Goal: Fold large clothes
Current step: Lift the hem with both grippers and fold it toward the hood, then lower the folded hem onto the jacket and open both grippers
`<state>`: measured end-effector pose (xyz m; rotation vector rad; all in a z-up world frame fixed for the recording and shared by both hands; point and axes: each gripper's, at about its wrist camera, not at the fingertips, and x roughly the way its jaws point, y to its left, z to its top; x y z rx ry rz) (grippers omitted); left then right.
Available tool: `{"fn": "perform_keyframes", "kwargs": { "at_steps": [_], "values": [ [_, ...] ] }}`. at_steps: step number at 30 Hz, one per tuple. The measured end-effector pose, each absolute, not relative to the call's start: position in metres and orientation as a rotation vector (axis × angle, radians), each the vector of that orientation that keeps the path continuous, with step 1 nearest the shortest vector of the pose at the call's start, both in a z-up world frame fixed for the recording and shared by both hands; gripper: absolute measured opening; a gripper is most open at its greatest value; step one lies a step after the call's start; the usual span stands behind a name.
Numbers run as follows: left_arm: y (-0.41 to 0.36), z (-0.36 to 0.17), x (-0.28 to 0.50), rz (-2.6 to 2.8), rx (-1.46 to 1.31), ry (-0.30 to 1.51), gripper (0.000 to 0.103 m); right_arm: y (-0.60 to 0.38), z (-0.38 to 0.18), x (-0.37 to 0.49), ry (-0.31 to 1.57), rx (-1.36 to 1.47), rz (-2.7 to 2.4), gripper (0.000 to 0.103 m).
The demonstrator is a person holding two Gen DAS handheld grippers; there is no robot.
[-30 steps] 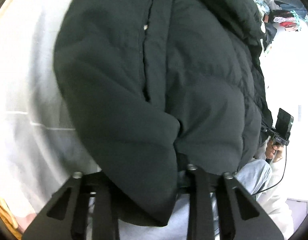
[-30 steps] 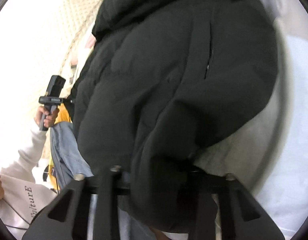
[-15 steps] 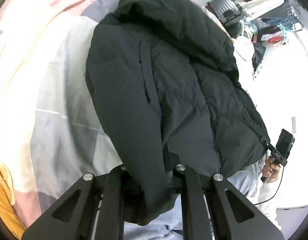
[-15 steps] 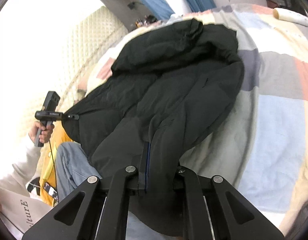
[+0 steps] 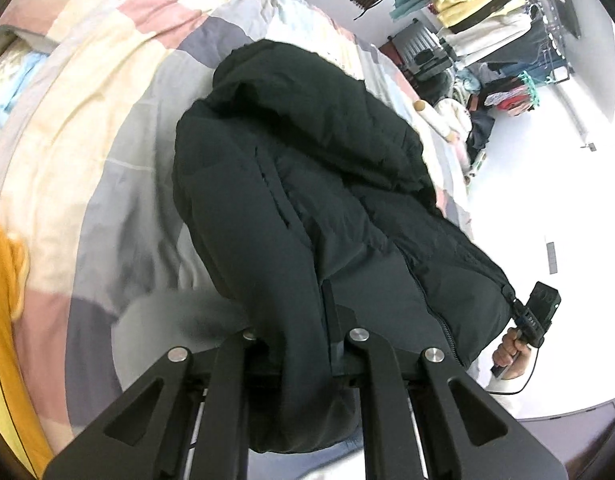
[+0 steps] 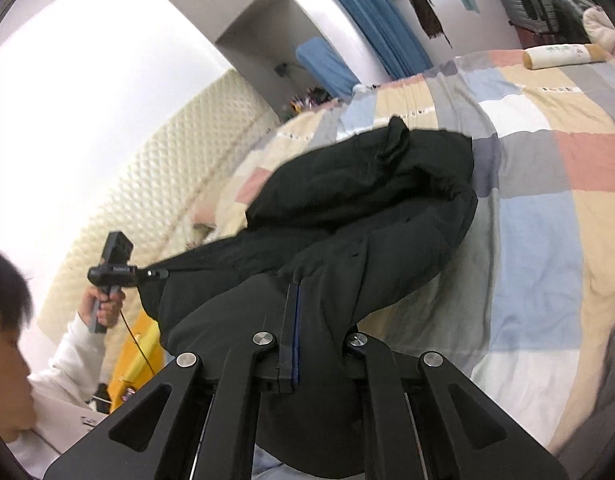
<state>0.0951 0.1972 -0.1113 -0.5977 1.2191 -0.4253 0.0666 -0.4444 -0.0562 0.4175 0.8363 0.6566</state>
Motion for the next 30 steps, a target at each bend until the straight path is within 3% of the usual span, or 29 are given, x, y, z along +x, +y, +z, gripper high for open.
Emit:
{"fn": "perform_keyframes", "kwargs": {
  "at_steps": [12,30],
  "values": [
    [0.19,-0.093,0.109,-0.432,-0.606,1.171,0.011,-0.449,-0.033,0.058,0.803,0.471,0.588,0.005],
    [0.191,-0.058,0.248,-0.37,-0.642,1.047,0.013,-0.47,-0.031,0.214,0.802,0.669,0.465,0.005]
  ]
}}
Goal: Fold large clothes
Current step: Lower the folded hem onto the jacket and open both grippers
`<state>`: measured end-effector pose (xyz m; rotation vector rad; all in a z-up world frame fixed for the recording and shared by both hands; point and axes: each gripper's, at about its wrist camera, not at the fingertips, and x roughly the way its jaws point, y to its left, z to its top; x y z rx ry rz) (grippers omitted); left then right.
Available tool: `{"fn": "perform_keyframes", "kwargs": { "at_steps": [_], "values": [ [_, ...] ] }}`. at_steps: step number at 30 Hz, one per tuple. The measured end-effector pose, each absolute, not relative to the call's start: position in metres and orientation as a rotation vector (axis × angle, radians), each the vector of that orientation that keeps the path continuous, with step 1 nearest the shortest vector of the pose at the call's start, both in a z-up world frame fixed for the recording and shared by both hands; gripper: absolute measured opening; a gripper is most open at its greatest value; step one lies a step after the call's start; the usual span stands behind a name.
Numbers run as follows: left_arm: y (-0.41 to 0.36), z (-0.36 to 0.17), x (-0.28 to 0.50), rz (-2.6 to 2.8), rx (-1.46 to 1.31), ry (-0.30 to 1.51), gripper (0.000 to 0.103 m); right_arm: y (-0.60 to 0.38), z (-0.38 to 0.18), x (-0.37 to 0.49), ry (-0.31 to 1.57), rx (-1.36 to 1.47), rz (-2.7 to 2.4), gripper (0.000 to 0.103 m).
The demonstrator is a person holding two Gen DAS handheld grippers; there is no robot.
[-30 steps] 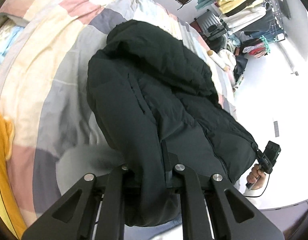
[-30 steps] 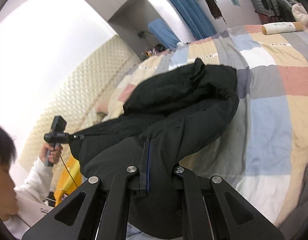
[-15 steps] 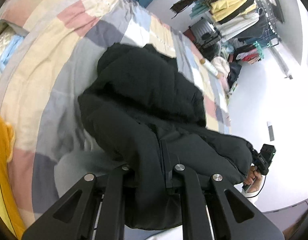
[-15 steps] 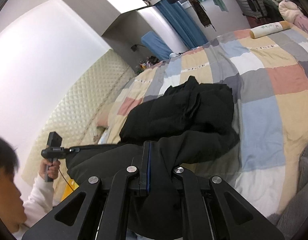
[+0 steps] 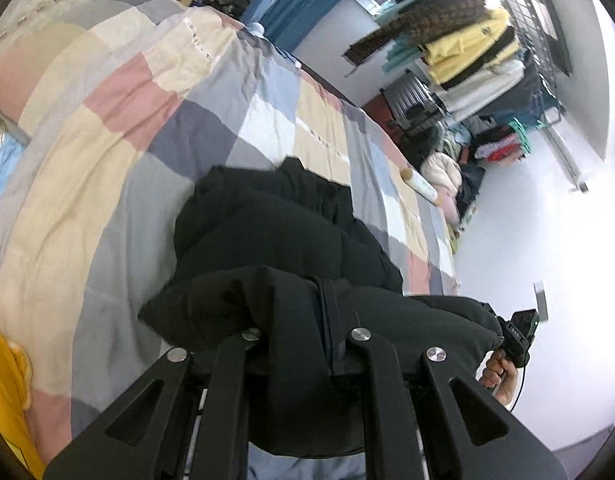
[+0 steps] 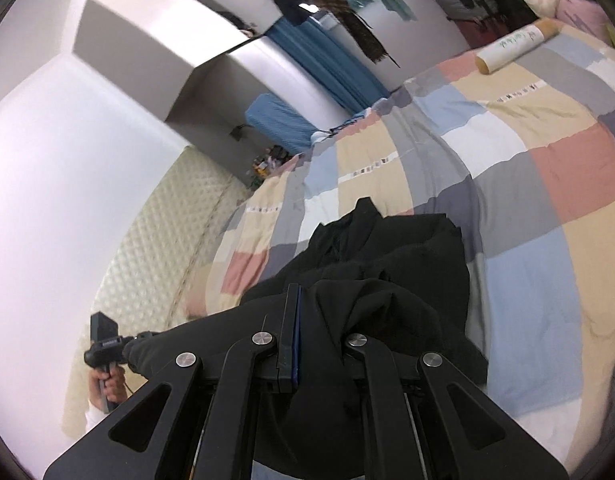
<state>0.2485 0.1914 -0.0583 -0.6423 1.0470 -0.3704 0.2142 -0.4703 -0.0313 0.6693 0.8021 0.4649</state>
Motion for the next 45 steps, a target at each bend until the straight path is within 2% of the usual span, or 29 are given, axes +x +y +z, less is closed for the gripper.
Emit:
{"fn": "perform_keyframes", "kwargs": {
  "at_steps": [11,20,26,34,37,40,41,42,43,44,45],
  "values": [
    [0.172,-0.087,0.363,-0.192,-0.587,1.059,0.015,-0.474,-0.089,0.343,0.922,0.748,0.318,0.005],
    [0.15,-0.151,0.443,-0.084,-0.49,1.082,0.016,-0.463,-0.151,0.425,1.044,0.68,0.234,0.004],
    [0.146,-0.193,0.477,-0.069,-0.506,1.118,0.016,-0.454,-0.187,0.457,1.105,0.668,0.217,0.004],
    [0.151,-0.201,0.48,-0.073,-0.557,1.197,0.017,-0.464,-0.2,0.459,1.137,0.763,0.266,0.007],
    [0.16,-0.194,0.465,-0.095,-0.633,1.199,0.019,-0.472,-0.194,0.446,1.149,0.813,0.305,0.014],
    [0.165,-0.182,0.447,-0.159,-0.656,1.213,0.028,-0.478,-0.18,0.429,1.137,0.824,0.322,0.023],
    [0.167,-0.178,0.443,-0.166,-0.661,1.212,0.033,-0.479,-0.172,0.421,1.13,0.807,0.328,0.03],
    [0.172,-0.171,0.434,-0.177,-0.674,1.204,0.041,-0.48,-0.162,0.413,1.121,0.778,0.328,0.037],
    [0.175,-0.165,0.426,-0.186,-0.686,1.192,0.047,-0.48,-0.152,0.404,1.11,0.754,0.321,0.056],
    [0.18,-0.155,0.414,-0.191,-0.688,1.167,0.059,-0.482,-0.145,0.397,1.1,0.737,0.314,0.07],
    [0.182,-0.146,0.404,-0.176,-0.665,1.142,0.07,-0.484,-0.133,0.388,1.082,0.717,0.304,0.073]
  ]
}}
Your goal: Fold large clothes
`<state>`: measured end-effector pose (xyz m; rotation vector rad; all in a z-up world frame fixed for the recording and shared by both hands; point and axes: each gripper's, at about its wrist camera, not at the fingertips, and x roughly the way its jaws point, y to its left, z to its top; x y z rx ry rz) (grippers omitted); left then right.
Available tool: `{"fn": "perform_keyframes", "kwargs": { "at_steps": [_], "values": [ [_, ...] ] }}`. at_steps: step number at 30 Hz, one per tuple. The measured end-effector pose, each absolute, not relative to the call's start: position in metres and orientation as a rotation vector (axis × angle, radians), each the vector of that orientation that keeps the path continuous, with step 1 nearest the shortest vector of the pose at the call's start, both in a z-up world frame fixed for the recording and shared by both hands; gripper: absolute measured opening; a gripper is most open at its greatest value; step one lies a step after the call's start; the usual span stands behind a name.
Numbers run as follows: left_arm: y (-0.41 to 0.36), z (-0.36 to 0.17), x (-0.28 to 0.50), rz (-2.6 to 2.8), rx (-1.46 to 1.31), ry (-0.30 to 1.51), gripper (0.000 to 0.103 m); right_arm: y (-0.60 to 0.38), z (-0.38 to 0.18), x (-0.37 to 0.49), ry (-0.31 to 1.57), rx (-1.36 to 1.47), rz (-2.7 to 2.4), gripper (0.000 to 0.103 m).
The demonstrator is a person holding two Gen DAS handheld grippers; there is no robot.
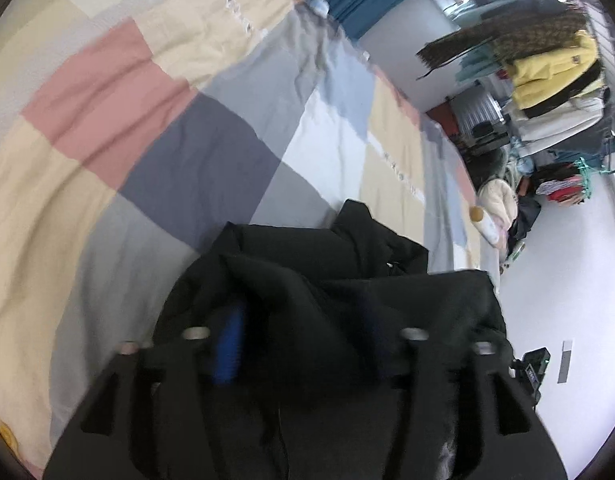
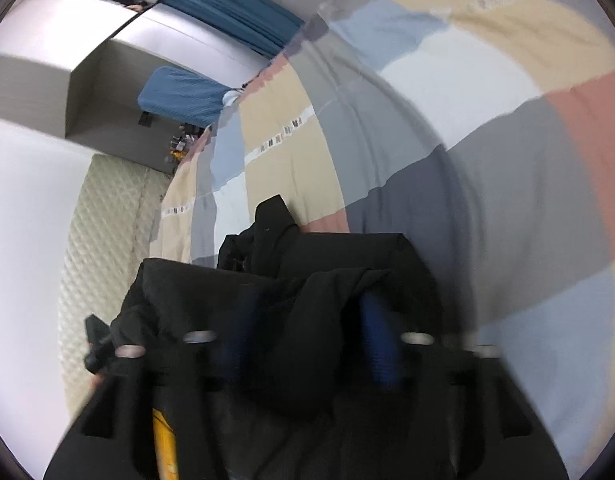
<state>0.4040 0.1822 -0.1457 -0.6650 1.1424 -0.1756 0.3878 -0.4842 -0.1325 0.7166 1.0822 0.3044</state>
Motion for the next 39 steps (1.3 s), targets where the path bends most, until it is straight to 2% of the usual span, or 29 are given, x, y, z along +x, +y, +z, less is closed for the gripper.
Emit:
{"fn": "perform_keyframes", "kwargs": {
  "at_steps": [6,9,19,28,39],
  "values": [
    [0.152,-0.083,0.348,-0.17,-0.333,0.88,0.076,-0.449,-0.076,0.35,0.973,0.429,0.238,0.073],
    [0.115,-0.079,0.325,-0.222,-0.236,0.788,0.076,-0.399,-0.063,0.329,0.858,0.332,0.283,0.074],
    [-0.016,-0.136,0.323,-0.264,0.031,0.73,0.076,-0.252,-0.121,0.315,0.77,0.135,0.339,0.075],
    [-0.03,-0.177,0.372,-0.189,0.042,0.739,0.077,-0.23,-0.157,0.35,0.709,0.07,0.224,0.077],
    [-0.029,-0.196,0.439,-0.14,0.024,0.763,0.077,-0.232,-0.179,0.432,0.744,0.1,0.181,0.09]
  ]
}}
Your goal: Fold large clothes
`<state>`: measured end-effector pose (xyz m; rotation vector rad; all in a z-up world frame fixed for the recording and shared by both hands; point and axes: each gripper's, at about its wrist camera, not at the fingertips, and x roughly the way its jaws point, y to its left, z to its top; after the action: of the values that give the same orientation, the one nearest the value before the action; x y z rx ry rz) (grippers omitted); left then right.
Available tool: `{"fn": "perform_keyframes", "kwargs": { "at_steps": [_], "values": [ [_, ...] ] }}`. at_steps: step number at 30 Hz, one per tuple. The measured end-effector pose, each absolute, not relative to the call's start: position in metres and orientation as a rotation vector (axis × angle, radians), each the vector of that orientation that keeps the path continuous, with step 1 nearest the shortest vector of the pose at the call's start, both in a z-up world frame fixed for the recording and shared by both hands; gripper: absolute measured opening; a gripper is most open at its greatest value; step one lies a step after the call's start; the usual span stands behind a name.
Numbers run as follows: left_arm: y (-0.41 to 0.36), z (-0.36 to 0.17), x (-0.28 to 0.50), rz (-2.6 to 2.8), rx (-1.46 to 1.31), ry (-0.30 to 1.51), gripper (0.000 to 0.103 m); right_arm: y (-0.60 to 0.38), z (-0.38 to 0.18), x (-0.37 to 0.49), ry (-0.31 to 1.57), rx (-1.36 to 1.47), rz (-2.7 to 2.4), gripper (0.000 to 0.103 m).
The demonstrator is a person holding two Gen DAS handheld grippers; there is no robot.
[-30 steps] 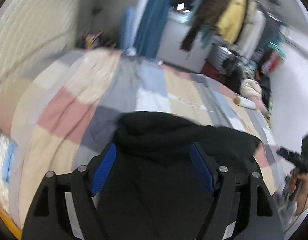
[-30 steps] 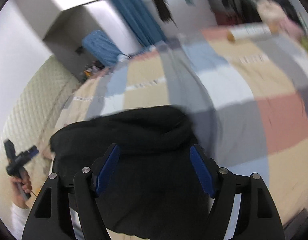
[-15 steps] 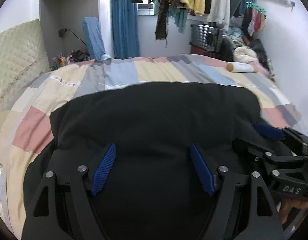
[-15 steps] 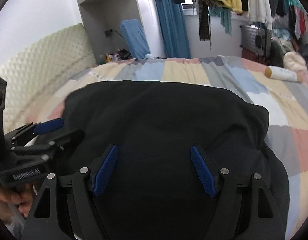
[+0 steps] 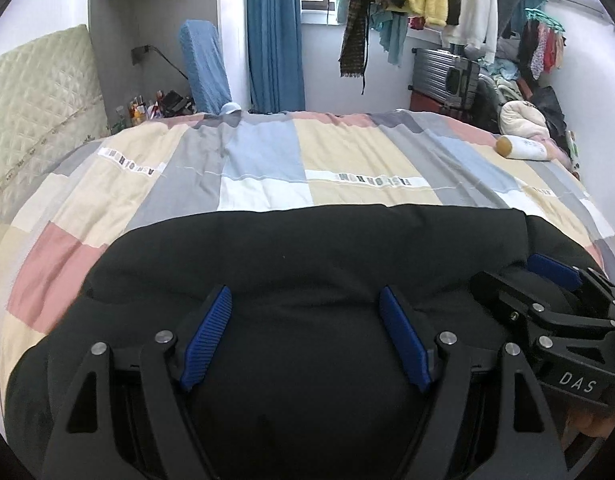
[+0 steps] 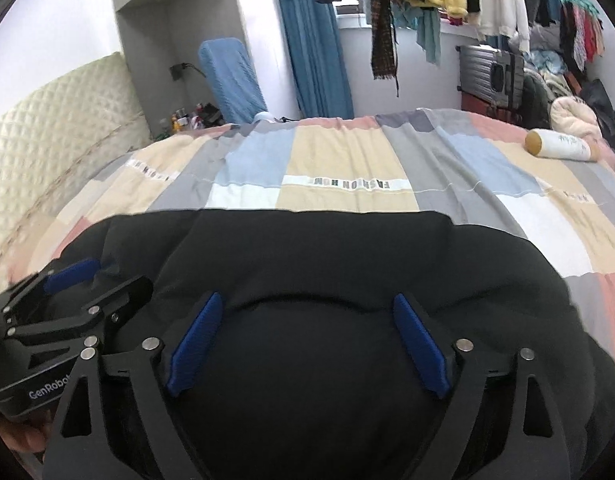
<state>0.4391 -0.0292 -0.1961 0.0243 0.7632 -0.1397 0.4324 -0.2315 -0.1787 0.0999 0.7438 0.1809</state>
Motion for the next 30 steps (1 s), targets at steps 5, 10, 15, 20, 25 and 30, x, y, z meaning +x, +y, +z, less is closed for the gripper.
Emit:
{"fn": "perform_keyframes", "kwargs": {
  "at_steps": [5,10,15,20,25,30],
  "values": [
    [-0.019,-0.202,0.452,-0.122,0.006,0.775,0.077,-0.235,-0.188,0.449,0.742,0.094,0.182,0.096],
    [0.001,-0.205,0.455,-0.093,-0.018,0.784,0.077,-0.24,-0.192,0.45,0.739,0.068,0.182,0.096],
    [0.03,-0.21,0.452,-0.037,-0.018,0.787,0.077,-0.257,-0.194,0.444,0.74,0.038,0.161,0.096],
    [0.062,-0.217,0.449,0.004,-0.03,0.806,0.078,-0.287,-0.197,0.439,0.742,0.043,0.118,0.098],
    [0.086,-0.225,0.443,0.035,-0.027,0.819,0.078,-0.319,-0.203,0.436,0.764,0.089,0.077,0.1],
    [0.107,-0.232,0.438,0.049,-0.033,0.829,0.078,-0.339,-0.209,0.429,0.775,0.099,0.074,0.1]
  ]
}}
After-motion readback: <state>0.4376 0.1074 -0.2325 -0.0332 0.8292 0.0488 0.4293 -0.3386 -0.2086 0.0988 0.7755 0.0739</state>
